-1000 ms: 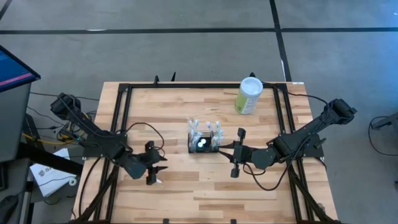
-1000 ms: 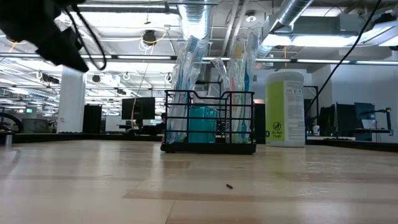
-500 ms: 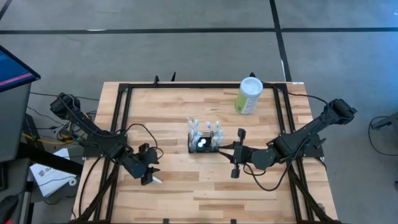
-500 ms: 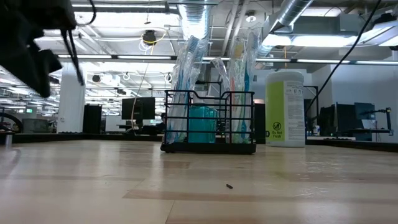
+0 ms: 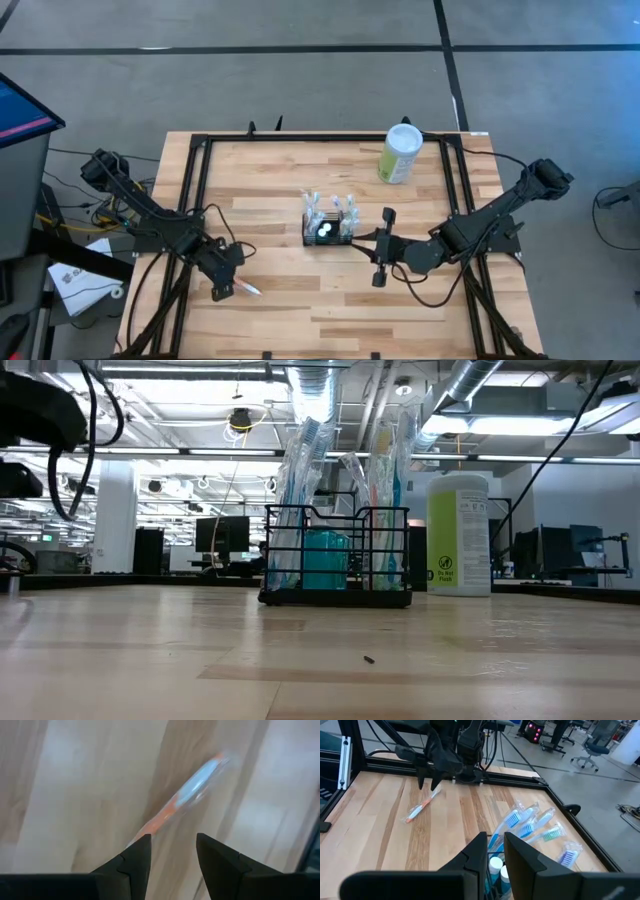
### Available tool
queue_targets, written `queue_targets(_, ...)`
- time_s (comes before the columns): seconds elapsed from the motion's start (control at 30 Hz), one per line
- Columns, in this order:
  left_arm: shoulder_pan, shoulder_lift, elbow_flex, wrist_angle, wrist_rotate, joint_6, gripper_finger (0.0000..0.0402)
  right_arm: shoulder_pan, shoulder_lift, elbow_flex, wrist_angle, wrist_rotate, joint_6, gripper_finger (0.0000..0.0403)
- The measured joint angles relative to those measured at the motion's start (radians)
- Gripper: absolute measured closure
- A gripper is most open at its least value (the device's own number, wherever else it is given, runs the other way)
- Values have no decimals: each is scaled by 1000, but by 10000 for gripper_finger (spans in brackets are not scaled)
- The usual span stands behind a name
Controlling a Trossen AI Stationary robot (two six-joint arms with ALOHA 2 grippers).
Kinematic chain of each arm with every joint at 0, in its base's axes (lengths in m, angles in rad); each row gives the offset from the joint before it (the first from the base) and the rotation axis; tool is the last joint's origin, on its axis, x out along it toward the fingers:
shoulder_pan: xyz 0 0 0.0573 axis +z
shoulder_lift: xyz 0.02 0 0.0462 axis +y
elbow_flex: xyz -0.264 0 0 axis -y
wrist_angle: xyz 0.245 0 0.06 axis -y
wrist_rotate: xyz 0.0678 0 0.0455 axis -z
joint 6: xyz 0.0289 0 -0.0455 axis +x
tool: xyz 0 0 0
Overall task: Pick & Place toothbrushing station
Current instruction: Put the orange toothbrush into the right compartment of the organizer
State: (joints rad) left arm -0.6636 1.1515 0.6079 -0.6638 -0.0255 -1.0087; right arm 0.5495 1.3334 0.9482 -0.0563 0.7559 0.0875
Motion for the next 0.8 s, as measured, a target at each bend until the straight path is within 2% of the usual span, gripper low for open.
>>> queue_targets(0.27,0,0,0,-104,18,1,250,0,0,0,0,0,0,347)
queue_targets(0.8,1,3,-20,-158,16,16,250,0,0,0,-1,0,0,347)
